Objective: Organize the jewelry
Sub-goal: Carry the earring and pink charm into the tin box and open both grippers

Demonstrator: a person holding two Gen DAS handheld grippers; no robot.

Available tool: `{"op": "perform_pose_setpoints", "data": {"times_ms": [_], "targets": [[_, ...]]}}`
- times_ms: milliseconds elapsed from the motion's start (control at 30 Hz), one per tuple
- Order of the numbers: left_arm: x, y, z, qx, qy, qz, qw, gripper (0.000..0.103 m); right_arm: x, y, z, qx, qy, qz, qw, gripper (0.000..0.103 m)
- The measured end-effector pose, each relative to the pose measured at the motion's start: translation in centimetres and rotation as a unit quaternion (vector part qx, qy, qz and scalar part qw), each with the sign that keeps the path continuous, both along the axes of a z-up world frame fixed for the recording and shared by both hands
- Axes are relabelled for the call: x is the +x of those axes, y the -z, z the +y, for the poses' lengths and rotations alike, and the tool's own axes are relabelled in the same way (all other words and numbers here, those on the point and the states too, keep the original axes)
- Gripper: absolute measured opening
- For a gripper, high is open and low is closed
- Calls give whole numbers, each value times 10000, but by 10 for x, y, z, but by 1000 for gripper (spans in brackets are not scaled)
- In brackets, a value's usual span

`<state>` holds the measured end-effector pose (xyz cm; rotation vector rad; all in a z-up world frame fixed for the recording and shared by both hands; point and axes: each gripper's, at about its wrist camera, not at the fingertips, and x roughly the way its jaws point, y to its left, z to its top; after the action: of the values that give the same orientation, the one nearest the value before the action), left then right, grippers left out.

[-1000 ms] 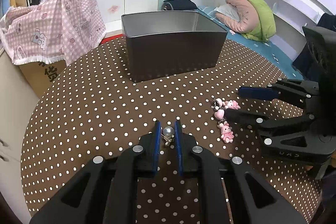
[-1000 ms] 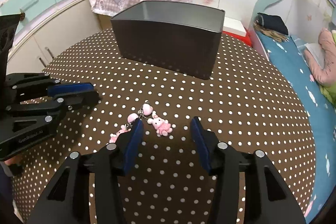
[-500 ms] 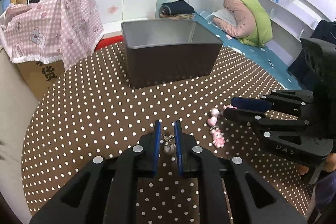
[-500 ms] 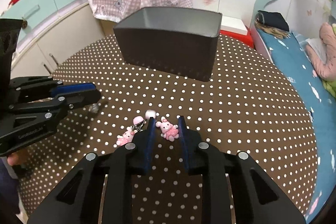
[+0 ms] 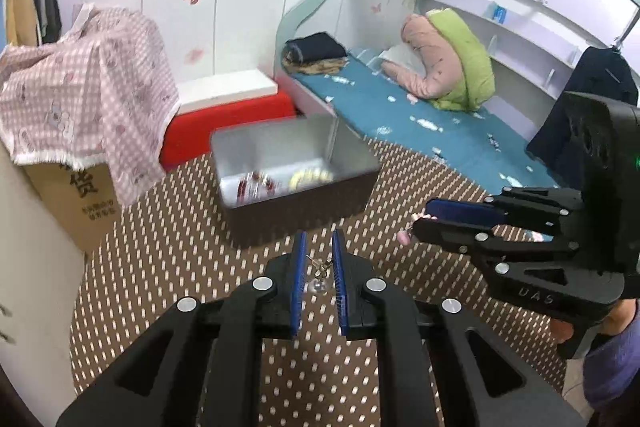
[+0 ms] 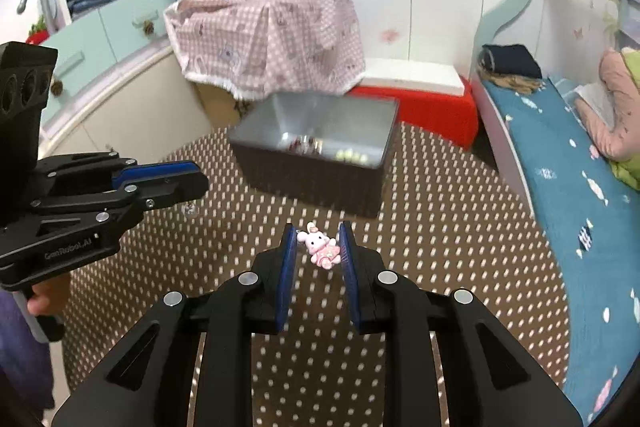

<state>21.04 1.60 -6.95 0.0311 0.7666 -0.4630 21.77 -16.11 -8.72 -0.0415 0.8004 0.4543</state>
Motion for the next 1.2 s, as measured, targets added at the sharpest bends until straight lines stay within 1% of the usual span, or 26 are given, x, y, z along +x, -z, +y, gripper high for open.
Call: {"op": "perform_pose_setpoints", "data": {"times_ms": [67,133,233,333,400,500,633,800,900,1000,1033,1067,1100,1200], "targets": [[11,-12,-3,-106,81,-54,9999,12,8,-11,0,54,51,-122,9999,22],[24,-20,-6,-134,90,-103,9998,12,17,-20,1,104,94,-196,9997,22],[48,-24,-5,-314,71,44,9995,12,35,-32,2,228,180,-288,9992,22],[73,-16,-2,-423,8,299,9987,12,52,-35,3,317,260,-309,9987,22],[88,-5,0,-451,-64,531,9975,12,65,-33,6,374,305,-249,9985,22],[102,9,2,-426,-177,721,9963,12,79,-25,12,358,323,-168,9987,22],[107,21,-1,-414,-212,848,9953,12,91,-13,18,373,320,-20,9988,22],[110,31,-2,-452,-232,1032,9934,12,96,-1,23,316,317,105,9989,22],[112,34,-1,-528,-295,1146,9916,12,98,2,23,323,340,160,9988,22],[112,34,0,-508,-317,1161,9914,13,98,4,26,298,339,175,9988,22],[112,34,0,-495,-332,1161,9915,16,98,5,27,289,342,185,9988,22],[111,34,0,-486,-363,1167,9913,23,99,5,26,285,347,197,9988,22],[111,33,1,-498,-386,1168,9912,26,100,5,27,288,349,211,9988,22],[109,32,3,-549,-413,1167,9908,28,99,7,26,306,355,245,9986,23]]}}
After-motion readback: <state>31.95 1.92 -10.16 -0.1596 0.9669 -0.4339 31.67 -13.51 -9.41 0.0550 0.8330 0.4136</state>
